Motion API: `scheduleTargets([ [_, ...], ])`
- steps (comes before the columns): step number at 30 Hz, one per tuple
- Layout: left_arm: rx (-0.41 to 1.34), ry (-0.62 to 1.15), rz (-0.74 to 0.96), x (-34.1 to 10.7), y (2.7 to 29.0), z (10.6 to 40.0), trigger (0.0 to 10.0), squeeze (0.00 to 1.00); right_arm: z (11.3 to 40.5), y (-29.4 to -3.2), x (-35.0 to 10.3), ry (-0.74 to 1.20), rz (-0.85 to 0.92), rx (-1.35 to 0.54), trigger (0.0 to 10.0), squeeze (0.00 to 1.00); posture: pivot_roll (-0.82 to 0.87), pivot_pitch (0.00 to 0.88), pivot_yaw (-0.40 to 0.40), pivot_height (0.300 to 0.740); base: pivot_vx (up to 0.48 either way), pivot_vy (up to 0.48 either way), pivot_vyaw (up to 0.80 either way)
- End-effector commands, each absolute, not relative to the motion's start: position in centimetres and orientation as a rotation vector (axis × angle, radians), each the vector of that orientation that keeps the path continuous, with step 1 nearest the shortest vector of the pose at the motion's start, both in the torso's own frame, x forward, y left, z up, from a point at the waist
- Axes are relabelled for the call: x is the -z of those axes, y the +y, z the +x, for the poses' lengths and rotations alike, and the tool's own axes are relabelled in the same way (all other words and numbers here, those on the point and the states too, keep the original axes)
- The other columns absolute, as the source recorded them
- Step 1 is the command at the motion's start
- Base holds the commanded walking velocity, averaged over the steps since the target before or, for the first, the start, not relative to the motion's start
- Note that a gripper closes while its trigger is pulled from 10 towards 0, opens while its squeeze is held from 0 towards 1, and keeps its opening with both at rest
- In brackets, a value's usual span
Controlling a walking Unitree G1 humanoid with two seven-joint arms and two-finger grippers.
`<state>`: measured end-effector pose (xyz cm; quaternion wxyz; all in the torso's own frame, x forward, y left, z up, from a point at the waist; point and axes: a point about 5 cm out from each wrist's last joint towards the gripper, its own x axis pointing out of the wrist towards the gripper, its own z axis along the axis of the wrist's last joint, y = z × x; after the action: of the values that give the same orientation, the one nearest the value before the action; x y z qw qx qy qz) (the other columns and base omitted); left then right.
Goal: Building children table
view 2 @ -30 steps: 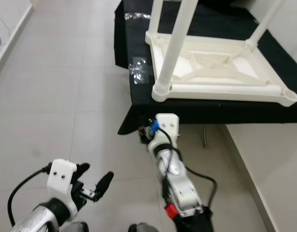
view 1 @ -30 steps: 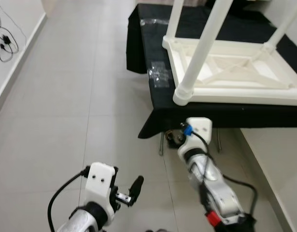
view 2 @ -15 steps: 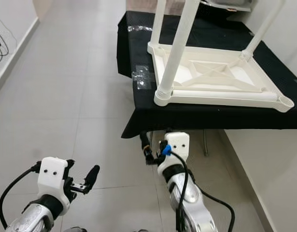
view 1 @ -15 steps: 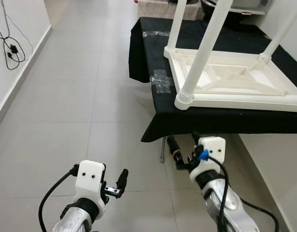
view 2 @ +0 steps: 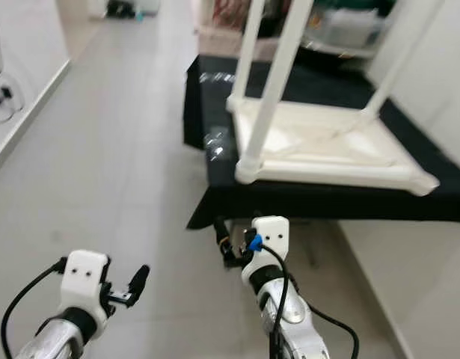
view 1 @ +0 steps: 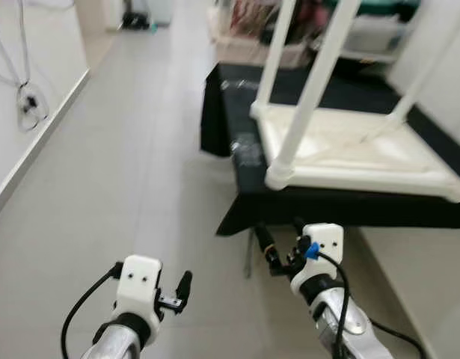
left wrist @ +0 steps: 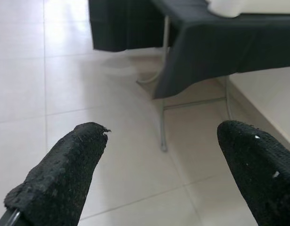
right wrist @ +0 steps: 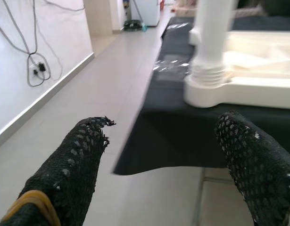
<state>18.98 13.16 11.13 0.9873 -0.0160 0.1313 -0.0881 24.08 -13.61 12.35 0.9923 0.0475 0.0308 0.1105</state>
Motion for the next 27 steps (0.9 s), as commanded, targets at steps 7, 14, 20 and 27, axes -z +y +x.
scheduleTargets([
  [7,0.192,0.281,-0.067,-10.58,12.72,19.02,10.0,0.0,24.17,-14.31,-11.79,0.096,0.089,-0.197,10.0,0.0,0.11,0.057,-0.126,0.74,0.339,-0.335,0.0],
  [14,0.15,0.286,-0.083,-10.57,13.18,19.18,10.0,0.0,24.42,-14.41,-11.72,0.107,0.096,-0.187,10.0,0.0,0.12,0.066,-0.128,0.74,0.387,-0.13,0.0],
  [20,0.137,0.295,-0.103,-10.49,13.35,19.32,10.0,0.0,24.55,-14.43,-11.76,0.111,0.093,-0.185,10.0,0.0,0.12,0.071,-0.127,0.74,0.216,0.0,0.0],
  [27,0.135,0.297,-0.108,-10.41,13.24,19.47,10.0,0.0,24.7,-14.59,-11.54,0.122,0.099,-0.18,10.0,0.0,0.12,0.07,-0.127,0.74,0.0,0.0,0.0],
])
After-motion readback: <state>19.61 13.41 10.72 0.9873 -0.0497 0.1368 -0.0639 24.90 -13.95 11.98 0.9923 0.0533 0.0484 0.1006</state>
